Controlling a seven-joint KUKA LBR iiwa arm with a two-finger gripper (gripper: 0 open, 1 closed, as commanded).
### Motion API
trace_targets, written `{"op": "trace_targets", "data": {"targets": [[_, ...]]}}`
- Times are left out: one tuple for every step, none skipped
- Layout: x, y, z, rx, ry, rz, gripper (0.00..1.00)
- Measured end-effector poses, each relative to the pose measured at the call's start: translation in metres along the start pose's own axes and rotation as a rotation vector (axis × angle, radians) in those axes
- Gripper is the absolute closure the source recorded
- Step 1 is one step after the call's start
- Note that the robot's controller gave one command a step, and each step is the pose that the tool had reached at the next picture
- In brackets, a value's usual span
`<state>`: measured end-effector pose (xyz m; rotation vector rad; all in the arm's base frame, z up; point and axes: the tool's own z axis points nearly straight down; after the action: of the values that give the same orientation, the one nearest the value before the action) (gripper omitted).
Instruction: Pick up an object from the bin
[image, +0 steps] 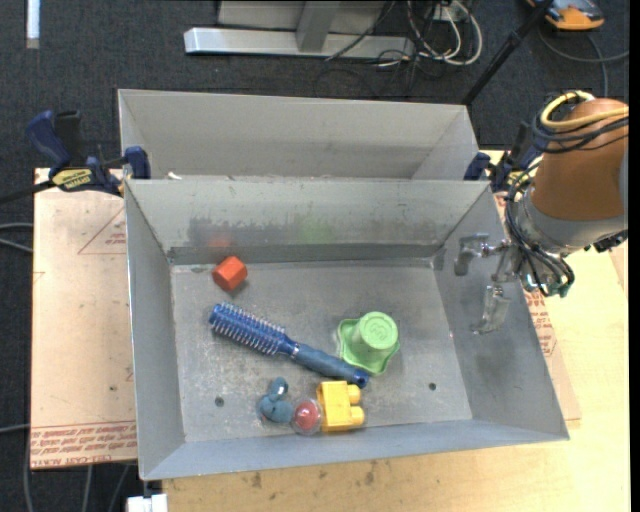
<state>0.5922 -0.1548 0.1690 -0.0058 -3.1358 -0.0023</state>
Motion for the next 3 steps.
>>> {"op": "trace_targets", "data": {"targets": [[0.042, 0.094, 0.039, -0.003, 0.000, -0.109, 0.00], [0.030, 0.163, 0.099, 0.002, -0.008, -0.448, 0.00], [0.029, 0.163, 0.096, 0.001, -0.013, -0.448, 1.00]]}}
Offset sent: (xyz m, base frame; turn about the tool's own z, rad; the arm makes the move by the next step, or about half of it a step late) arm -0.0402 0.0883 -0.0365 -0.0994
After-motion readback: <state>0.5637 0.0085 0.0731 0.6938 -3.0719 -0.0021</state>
